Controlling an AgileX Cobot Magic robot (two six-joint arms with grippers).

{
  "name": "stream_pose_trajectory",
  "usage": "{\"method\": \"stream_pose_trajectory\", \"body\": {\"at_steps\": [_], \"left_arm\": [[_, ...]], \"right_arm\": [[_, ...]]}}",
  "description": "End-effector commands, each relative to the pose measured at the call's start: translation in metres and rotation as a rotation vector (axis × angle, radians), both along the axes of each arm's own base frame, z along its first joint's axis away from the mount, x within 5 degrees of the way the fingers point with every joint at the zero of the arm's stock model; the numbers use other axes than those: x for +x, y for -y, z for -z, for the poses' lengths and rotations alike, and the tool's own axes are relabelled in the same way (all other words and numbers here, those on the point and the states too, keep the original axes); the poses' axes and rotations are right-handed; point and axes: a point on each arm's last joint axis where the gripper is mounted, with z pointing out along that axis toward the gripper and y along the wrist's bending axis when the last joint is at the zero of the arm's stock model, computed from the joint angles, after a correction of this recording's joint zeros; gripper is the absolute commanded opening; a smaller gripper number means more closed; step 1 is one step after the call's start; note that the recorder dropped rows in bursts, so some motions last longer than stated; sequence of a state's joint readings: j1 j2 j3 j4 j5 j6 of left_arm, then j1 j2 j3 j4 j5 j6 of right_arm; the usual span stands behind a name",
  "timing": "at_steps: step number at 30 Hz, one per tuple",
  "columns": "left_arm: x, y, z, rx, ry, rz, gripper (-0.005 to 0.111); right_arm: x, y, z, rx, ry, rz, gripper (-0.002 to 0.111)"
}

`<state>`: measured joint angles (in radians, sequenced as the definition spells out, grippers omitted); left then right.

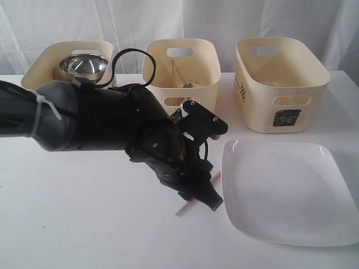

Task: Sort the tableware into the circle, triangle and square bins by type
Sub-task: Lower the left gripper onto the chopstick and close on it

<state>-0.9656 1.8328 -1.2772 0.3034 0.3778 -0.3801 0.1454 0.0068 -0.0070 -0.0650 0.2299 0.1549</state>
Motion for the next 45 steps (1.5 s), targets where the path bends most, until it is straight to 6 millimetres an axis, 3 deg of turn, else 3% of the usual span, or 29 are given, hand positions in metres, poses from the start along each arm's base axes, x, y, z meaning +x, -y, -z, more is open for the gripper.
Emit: {"method": "stream_pose_trajectory", "body": {"at_steps": [1,7,17,37,45], "left_arm": [[-0.002,-0.001,-0.003,0.003,-0.003,-0.006,0.069],[-0.006,-0.005,0.003,0.027,-0.063,-0.028,0.070],[-0.010,-0.009,0.014,0.102,-0.161,0.080,0.070],[0.016,0.000,0.002,0.071,-0.240,0.179,0.070],[0.034,0.009,0.015,0.026,-0.262,0.135,0.070]], "right_arm": [[0.000,0.000,0.001,0.000,0.009,0.006,0.000],[0.000,0.000,0.001,0.000,0.009,0.006,0.000],[0.000,0.000,0.001,0.000,0.009,0.006,0.000],[0.000,0.000,0.001,0.000,0.009,0.006,0.000],[0.000,0.000,0.001,0.000,0.009,0.006,0.000]]}}
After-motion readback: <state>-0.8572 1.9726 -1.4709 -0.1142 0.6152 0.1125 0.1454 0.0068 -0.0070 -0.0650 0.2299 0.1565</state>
